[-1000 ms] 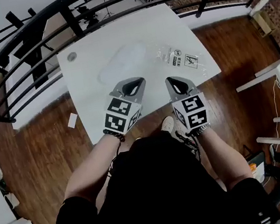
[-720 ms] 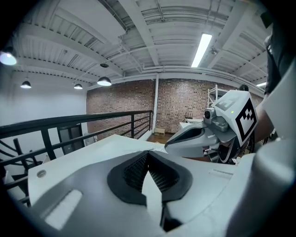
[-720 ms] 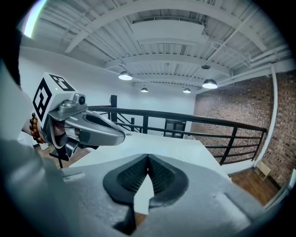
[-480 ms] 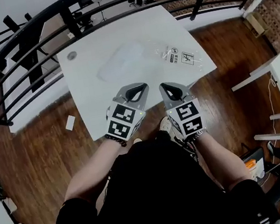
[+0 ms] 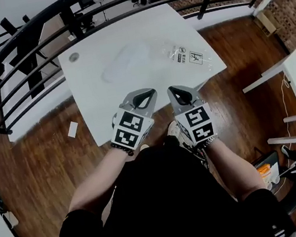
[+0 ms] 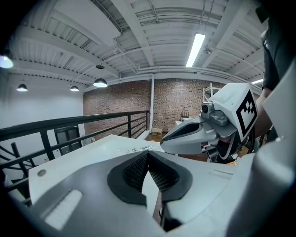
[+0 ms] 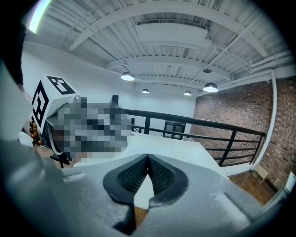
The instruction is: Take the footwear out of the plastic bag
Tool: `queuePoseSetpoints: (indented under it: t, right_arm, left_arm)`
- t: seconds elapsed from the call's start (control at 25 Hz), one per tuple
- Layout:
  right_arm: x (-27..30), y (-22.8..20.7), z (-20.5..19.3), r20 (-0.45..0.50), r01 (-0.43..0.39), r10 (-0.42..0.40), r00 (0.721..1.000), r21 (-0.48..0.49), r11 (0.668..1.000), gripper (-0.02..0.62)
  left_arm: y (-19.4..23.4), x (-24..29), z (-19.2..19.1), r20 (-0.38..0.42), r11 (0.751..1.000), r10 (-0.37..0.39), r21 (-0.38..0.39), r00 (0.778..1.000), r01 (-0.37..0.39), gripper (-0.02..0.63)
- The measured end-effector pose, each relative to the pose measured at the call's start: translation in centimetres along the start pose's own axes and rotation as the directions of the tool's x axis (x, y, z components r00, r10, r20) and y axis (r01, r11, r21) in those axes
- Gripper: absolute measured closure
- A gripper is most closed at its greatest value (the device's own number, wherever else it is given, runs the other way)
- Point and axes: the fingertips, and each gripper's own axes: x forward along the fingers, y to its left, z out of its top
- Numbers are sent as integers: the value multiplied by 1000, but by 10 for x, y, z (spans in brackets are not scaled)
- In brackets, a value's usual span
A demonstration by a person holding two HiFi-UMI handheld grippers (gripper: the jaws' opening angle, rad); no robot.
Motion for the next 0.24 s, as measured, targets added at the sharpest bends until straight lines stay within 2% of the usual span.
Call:
queuePoseSetpoints:
  t: [0.24]
  right_arm:
    - [-2, 0, 2, 1, 2, -2, 1000, -6, 1000, 603]
  left_arm:
    - [0, -1, 0, 1, 1000, 4, 18, 1000, -4, 589]
